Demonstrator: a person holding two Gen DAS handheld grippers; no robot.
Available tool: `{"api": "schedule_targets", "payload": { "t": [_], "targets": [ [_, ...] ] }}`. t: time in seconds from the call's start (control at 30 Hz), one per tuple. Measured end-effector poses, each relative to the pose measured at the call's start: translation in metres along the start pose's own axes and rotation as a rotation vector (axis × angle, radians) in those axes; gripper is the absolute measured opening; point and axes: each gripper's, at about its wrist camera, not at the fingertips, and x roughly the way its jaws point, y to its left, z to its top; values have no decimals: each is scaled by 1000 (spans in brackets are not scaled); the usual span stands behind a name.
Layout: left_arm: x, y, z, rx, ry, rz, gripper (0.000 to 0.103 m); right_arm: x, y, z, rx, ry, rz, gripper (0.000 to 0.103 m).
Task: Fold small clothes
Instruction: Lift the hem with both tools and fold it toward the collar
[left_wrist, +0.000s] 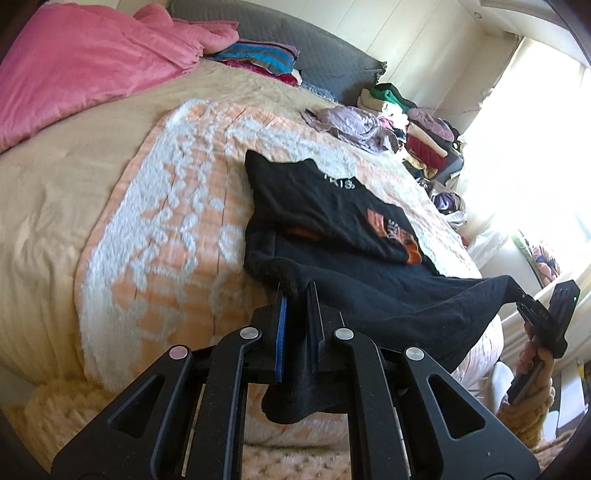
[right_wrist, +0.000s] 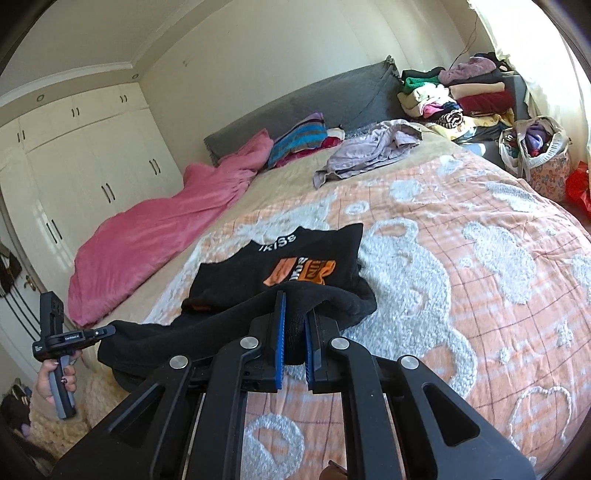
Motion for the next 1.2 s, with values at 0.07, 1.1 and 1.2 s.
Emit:
{"api": "schedule_targets", "payload": {
  "t": [0.07, 1.1, 1.2],
  "targets": [
    [0, -2, 8, 1, -10, -4, 3, 1, -2, 2, 7, -7, -4, 7],
    [34, -8, 79, 19, -74, 12, 3, 53, -6, 61, -10, -52, -59, 7],
    [41, -6, 84, 12, -78, 20, 3, 64, -9, 68, 2, -49, -63, 7]
  ]
}}
